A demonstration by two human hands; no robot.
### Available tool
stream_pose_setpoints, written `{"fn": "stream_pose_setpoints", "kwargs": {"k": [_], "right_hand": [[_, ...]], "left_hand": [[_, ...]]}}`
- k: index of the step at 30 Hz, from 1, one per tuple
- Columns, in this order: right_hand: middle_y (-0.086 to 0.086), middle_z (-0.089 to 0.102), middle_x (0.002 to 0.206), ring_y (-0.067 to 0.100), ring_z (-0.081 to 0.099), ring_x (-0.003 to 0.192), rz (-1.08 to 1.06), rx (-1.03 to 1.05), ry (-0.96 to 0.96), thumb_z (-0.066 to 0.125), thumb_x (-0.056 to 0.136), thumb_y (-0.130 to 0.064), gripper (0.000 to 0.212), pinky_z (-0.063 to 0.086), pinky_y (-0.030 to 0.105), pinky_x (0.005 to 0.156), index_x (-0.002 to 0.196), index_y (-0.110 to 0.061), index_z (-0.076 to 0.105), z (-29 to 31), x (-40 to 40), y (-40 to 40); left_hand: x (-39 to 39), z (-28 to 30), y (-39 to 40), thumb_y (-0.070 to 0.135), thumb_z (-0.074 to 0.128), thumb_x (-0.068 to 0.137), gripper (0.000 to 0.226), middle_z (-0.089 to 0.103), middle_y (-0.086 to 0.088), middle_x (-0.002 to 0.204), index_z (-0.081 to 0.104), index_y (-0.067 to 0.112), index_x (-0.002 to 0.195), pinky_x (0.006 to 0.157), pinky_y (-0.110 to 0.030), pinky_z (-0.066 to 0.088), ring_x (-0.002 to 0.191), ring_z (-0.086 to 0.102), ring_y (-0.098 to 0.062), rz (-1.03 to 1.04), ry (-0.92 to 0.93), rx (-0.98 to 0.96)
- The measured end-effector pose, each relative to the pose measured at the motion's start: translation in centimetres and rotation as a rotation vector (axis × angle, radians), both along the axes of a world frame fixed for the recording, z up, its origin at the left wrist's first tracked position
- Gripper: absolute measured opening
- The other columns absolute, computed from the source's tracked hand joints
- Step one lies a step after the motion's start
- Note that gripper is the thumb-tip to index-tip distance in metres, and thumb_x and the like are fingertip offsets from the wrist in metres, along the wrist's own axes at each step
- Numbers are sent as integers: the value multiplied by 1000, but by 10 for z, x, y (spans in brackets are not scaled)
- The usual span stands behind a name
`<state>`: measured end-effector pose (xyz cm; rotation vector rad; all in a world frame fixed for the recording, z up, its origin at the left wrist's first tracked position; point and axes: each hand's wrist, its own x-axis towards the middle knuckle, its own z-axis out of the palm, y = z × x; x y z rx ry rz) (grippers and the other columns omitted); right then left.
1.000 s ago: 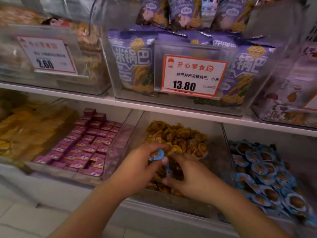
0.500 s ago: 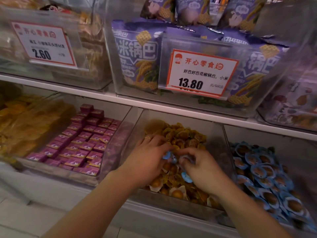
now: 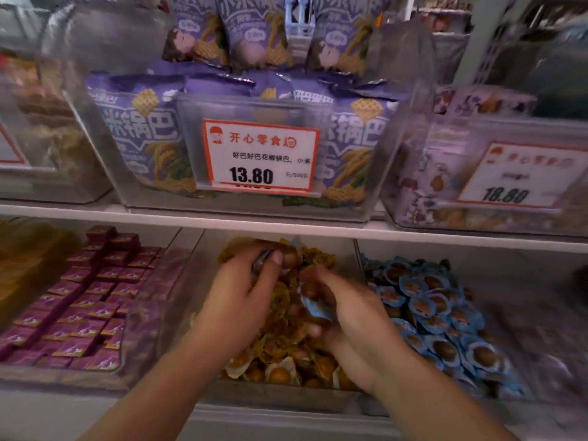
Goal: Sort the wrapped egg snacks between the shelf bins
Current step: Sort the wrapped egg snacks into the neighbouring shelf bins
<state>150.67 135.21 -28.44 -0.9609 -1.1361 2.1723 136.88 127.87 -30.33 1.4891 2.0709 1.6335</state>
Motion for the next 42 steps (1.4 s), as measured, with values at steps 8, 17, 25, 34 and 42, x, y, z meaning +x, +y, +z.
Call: {"fn": "stream_pose_setpoints", "kwargs": {"k": [8,17,25,34,42], "right_hand": [[7,75,109,17,71,101,133,-30,185,61,94,-32,26,58,31,80,109,-16,76,18,30,9],[15,75,92,24,71,73,4,345,43,69,85,-9,16,47,25,45,97,-16,76,12,100,63],[4,66,115,18,65,98,-320,238,-135,64,94,-27,27,54,43,82,119,-17,61,-19,78,142],[-16,69,109,-1,63,103,-75,925,-369,59,96,-28,14,46,18,89,104,-36,67,-34,61,93],[-23,59,124,-16,53,110,59,901,-389,52,90,-54,44,42,3,87,131,-38,55,-48,67,71]], "left_hand": [[48,11,5,61,21,99,57,41,14,140,46,31,141,109,-40,36,132,37,-12,-228,438,-183],[69,8,25,66,30,98,42,28,45,142,24,65,140,104,0,20,136,25,19,-344,233,-12],[18,-44,42,31,55,97,29,59,15,116,61,36,125,95,-32,48,109,58,-8,-180,340,-354],[15,-48,49,76,41,79,63,59,18,123,57,41,128,102,-37,41,116,52,-7,-325,621,-670],[-16,-33,48,63,49,81,36,66,8,95,63,32,93,91,-38,42,98,63,-16,-59,845,-688]]}}
